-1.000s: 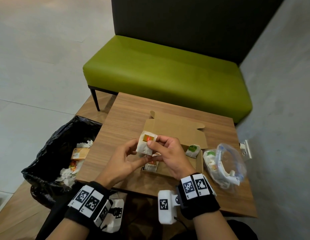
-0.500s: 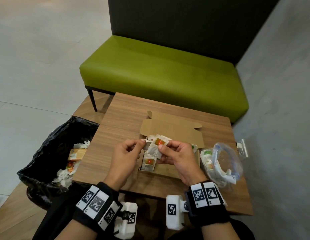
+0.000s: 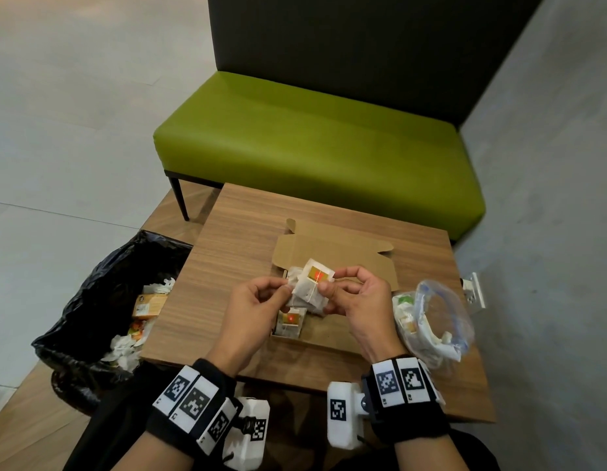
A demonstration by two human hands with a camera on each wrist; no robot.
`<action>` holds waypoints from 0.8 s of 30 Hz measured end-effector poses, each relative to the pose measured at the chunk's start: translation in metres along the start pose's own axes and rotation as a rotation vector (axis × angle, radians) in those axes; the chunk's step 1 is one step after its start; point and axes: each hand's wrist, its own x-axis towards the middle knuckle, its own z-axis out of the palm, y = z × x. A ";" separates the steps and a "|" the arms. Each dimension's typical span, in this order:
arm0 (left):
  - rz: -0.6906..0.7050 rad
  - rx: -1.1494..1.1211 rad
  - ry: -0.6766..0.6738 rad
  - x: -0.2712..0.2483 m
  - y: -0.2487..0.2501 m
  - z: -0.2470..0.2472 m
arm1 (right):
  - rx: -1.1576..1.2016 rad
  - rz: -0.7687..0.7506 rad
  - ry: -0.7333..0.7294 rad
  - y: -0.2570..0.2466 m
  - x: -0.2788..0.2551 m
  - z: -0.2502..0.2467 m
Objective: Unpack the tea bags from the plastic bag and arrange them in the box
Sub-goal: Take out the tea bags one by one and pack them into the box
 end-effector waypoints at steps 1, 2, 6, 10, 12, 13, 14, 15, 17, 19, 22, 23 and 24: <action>-0.003 -0.007 0.006 0.001 0.000 0.001 | -0.012 0.000 0.002 0.001 0.000 -0.001; -0.005 -0.010 0.003 0.001 0.000 0.001 | -0.027 -0.004 0.000 0.003 -0.001 -0.001; -0.023 -0.023 -0.074 0.003 0.001 0.005 | -0.062 -0.034 -0.008 0.007 -0.002 -0.002; 0.033 0.059 -0.178 0.001 0.003 0.010 | -0.069 -0.067 0.033 0.010 0.000 -0.004; 0.065 0.109 -0.188 0.000 0.002 0.012 | -0.086 -0.059 0.026 0.013 0.002 -0.006; 0.076 0.113 -0.174 0.001 0.002 0.013 | -0.091 -0.037 0.015 0.014 0.002 -0.008; 0.081 0.108 -0.158 0.003 0.001 0.013 | -0.103 -0.007 0.000 0.014 0.001 -0.010; 0.081 0.106 -0.151 0.004 0.001 0.013 | -0.125 0.022 -0.018 0.015 0.001 -0.012; 0.077 0.140 -0.172 0.005 -0.001 0.014 | -0.186 0.049 -0.051 0.017 -0.001 -0.016; 0.069 0.198 -0.190 0.007 -0.004 0.014 | -0.223 0.043 -0.049 0.018 -0.001 -0.019; 0.044 0.266 -0.062 0.014 -0.008 0.009 | -0.198 0.064 0.053 0.021 0.004 -0.028; 0.034 0.286 -0.003 0.017 -0.008 0.004 | -0.197 0.081 0.088 0.023 0.007 -0.033; 0.032 0.327 0.051 0.019 -0.009 -0.001 | -0.215 0.101 0.102 0.025 0.009 -0.038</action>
